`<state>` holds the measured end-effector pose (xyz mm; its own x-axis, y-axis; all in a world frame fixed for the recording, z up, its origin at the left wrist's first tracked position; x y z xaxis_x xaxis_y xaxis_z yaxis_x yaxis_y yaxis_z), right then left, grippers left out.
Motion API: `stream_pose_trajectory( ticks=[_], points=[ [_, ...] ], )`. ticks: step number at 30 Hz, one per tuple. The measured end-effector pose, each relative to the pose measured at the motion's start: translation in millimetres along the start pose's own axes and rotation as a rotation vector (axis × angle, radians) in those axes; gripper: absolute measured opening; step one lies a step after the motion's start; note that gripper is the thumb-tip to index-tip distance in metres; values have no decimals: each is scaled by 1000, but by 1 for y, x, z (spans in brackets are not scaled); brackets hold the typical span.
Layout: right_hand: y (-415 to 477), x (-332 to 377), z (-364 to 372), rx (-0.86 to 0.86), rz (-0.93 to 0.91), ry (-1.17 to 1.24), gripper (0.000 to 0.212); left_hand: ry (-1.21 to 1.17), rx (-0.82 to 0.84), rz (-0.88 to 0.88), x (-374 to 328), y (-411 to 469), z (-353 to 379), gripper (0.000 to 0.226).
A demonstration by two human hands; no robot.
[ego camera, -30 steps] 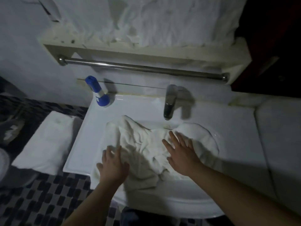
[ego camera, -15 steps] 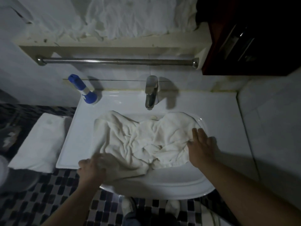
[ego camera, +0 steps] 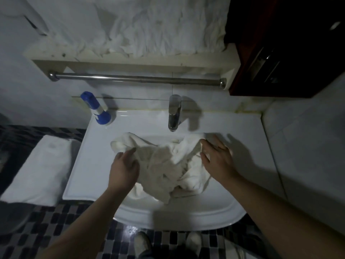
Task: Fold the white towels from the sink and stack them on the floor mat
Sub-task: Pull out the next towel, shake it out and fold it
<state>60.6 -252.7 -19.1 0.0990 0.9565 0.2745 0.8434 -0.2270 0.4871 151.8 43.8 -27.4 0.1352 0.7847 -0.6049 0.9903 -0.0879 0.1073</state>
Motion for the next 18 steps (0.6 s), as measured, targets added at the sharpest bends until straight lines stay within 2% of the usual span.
stream_pose_trajectory(
  ticks=[4, 7, 9, 11, 13, 15, 18],
  points=[
    [9, 50, -31, -150, -113, 157, 12, -224, 79, 83, -55, 1, 5, 56],
    [5, 65, -29, -112, -47, 232, 12, -140, 223, 169, -73, -12, 28, 72],
    [3, 72, -33, -140, 9, 304, 12, -53, 280, 151, -73, -19, 45, 73],
    [4, 85, -42, -181, 25, 353, 11, -1, 259, 144, -73, -18, 51, 51],
    [9, 90, -44, -145, 89, 390, 12, -24, 178, 172, -75, -10, 47, 26],
    [11, 82, -37, -48, 201, 422, 12, -103, 82, 188, -75, 3, 35, 18],
    [11, 71, -25, 78, 402, 476, 19, -284, 6, 174, -90, 19, 5, 24]
  ],
)
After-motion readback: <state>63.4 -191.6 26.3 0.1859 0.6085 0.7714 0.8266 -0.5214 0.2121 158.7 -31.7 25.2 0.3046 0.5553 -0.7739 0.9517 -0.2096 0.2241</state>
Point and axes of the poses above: each hand's wrist, its own y-axis towards the middle knuckle, its own z-axis out of the palm, x = y × z, the point moved 9 cm from there along y, towards the middle knuckle, and after that the axes turned 12 degrees about -x, right-handed, at the moved point
